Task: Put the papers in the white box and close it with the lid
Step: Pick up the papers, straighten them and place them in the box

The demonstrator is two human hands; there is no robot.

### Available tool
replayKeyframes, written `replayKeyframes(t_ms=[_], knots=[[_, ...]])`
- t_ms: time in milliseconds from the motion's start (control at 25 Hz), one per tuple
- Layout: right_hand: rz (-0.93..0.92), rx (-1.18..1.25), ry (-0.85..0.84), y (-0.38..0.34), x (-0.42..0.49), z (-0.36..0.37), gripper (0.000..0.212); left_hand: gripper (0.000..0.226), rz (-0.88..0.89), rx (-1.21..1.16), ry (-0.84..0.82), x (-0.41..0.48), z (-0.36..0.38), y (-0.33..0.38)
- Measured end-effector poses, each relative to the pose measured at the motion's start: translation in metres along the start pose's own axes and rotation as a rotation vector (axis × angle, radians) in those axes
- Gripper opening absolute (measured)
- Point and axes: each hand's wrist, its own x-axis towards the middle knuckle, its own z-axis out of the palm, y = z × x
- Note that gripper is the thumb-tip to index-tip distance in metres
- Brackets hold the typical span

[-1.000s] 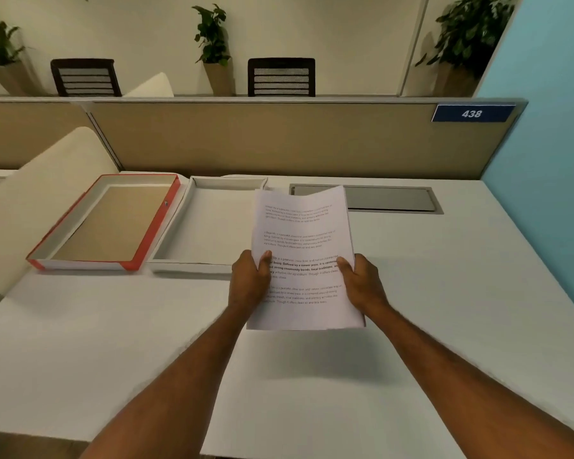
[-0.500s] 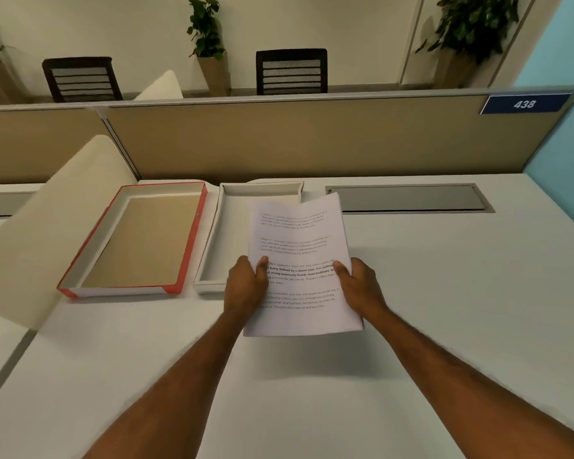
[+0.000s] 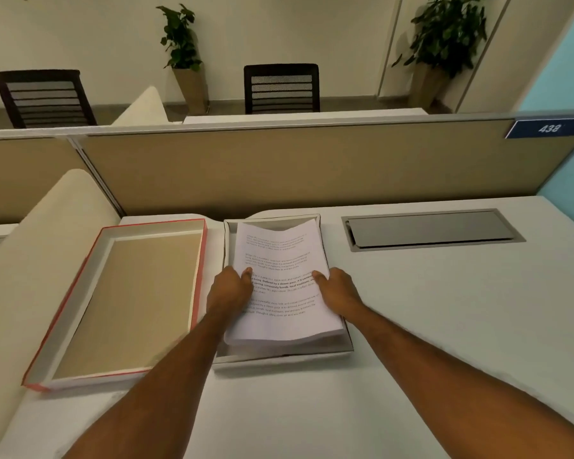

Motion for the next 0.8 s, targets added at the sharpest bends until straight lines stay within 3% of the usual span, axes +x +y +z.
replayKeyframes(t_ms=[320,560,680,800], knots=[[0.072,-0.101,-0.018,0.001,0.032,0.03,0.039,0.034,-0.098,0.174,-0.022,0.037,0.017,-0.015],[0.077,-0.166,-0.029,0.0,0.028,0.039,0.028,0.021,-0.136,0.288,-0.071,0.036,0.024,-0.014],[0.058,-0.156,-0.077,-0.005,0.021,0.038,0.032,0.016,-0.107,0.326,-0.168,0.033,0.016,-0.01],[-0.038,-0.179,-0.096,-0.013,0.008,0.034,0.035,0.025,-0.023,0.34,-0.148,0.023,0.009,-0.003]])
